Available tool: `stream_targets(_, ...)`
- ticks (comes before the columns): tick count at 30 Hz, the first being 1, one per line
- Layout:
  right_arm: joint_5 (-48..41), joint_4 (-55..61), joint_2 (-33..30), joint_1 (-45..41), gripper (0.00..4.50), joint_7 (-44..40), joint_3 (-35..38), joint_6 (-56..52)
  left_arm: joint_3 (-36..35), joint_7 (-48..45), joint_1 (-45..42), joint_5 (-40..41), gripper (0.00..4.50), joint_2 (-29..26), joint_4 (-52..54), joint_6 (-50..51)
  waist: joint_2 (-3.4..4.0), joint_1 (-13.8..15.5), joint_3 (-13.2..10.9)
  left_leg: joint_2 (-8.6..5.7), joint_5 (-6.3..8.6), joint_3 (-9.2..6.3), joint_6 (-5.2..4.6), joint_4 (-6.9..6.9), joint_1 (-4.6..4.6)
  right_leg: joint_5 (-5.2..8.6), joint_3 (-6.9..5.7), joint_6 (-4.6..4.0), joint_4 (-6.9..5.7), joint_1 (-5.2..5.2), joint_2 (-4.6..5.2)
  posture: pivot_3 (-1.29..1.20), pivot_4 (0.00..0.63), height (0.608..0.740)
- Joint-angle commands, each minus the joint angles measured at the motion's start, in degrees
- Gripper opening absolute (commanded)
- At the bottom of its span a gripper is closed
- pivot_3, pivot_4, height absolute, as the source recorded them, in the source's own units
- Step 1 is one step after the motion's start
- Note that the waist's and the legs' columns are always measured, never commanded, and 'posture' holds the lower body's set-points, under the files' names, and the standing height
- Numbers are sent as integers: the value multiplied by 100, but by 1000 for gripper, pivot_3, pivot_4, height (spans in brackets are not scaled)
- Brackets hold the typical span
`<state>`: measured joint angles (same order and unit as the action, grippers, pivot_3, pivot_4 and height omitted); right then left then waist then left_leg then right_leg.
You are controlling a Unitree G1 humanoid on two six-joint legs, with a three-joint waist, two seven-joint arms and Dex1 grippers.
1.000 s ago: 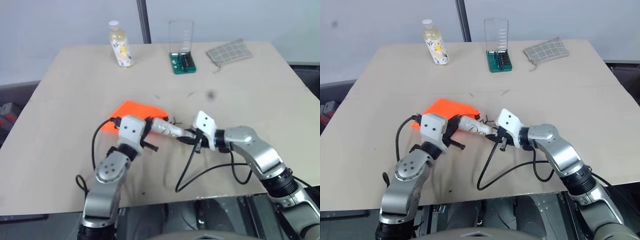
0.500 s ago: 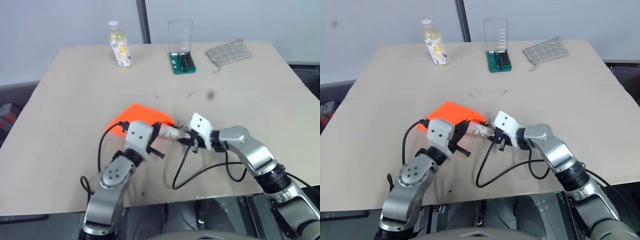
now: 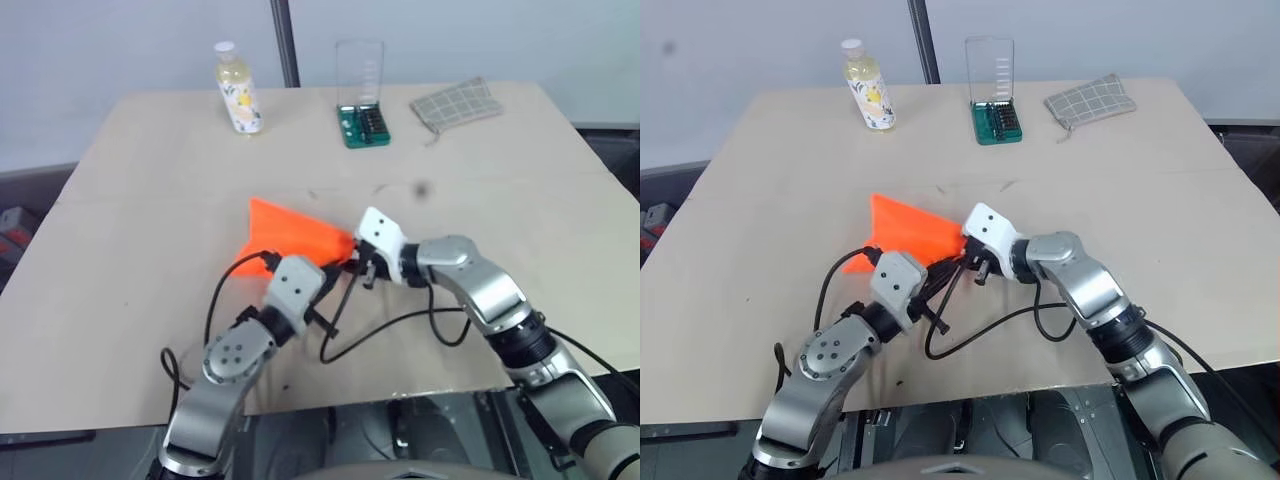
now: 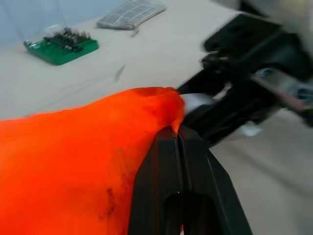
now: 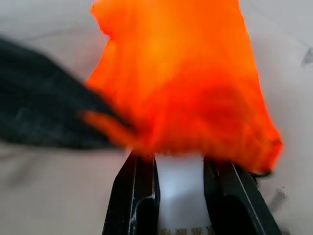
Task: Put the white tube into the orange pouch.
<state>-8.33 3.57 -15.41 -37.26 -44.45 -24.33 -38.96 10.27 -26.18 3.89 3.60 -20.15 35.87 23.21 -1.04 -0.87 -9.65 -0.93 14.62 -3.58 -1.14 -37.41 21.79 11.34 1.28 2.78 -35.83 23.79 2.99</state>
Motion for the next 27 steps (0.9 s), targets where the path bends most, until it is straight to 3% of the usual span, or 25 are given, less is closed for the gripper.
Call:
stream_targets(1,-62,-109,259,-382,332,-32,3,-9,135,-174,-156,35,0,-98,-30,-201,0,4,0,0,0,-2,0,0,1,0,-1,0,0,0,0,0,150,740)
stream_targets(4,-78,-360,468,-554,332,-56,22,4,177,-228,-235,44,0,-134,-130,-282,1,3,-1,0,0,-1,0,1,1,-1,0,-1,0,1,1,0,150,740)
stream_targets(13,27,-1115,1168,-878,4290,208,256,372,225,-275,-351,68,0,-122,-306,-389,3,0,-2,-8,0,-2,0,4,4,-1,0,-1,-1,6,0,0,150,740)
stream_targets(17,-44,-940,1234,-685,4435,175,387,330,140,-275,-391,88,0,-110,-374,-407,4,-2,-2,-12,0,-2,1,10,5,-1,1,-2,0,11,0,0,150,740)
stream_targets(27,-1025,751,-681,-14,4435,-1602,685,-378,-637,-230,-614,667,0,-30,-734,-234,11,-57,-8,-20,0,-19,0,12,3,0,-1,0,-2,10,2,0,150,740)
